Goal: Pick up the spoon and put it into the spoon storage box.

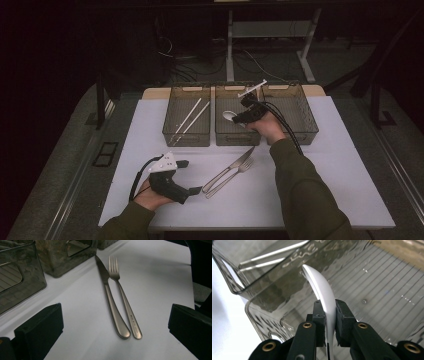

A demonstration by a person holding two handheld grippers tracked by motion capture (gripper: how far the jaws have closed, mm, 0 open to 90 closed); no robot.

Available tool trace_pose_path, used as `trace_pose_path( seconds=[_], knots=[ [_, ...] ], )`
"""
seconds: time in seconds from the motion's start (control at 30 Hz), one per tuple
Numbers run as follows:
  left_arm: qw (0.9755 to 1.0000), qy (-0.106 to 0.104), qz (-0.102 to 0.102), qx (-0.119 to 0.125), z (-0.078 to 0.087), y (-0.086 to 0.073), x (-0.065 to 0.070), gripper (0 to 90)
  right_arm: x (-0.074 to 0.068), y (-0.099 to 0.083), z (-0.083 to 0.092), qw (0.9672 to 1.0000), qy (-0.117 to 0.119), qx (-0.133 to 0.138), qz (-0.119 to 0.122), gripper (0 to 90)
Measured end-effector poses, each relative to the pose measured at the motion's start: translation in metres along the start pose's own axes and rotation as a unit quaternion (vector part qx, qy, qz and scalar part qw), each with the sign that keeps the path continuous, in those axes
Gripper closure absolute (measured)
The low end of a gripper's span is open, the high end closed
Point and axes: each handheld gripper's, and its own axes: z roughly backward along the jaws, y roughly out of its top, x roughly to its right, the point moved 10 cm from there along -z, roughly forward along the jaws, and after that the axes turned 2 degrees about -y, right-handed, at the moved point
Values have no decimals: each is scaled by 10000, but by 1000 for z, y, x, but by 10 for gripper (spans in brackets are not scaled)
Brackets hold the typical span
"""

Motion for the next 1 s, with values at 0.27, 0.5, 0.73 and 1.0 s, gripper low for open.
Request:
trace_pose_path(
  seconds=[0.27, 0.5, 0.73, 1.0],
  knots=[
    [10000, -13, -3, -16, 0, 0, 0, 0, 0, -5, -4, 9999, 9, -168, -11, 710],
    [10000, -10, -11, -24, 0, -1, 0, 0, -1, 1, 8, 9997, 121, 185, -117, 661],
    [10000, -2, 8, 5, -1, 0, 1, 0, -5, 3, 32, 9974, 331, 576, -270, 504],
    [10000, 14, -2, -30, -1, -1, 1, 0, -6, -7, 61, 9946, 348, 938, -259, 403]
  ],
)
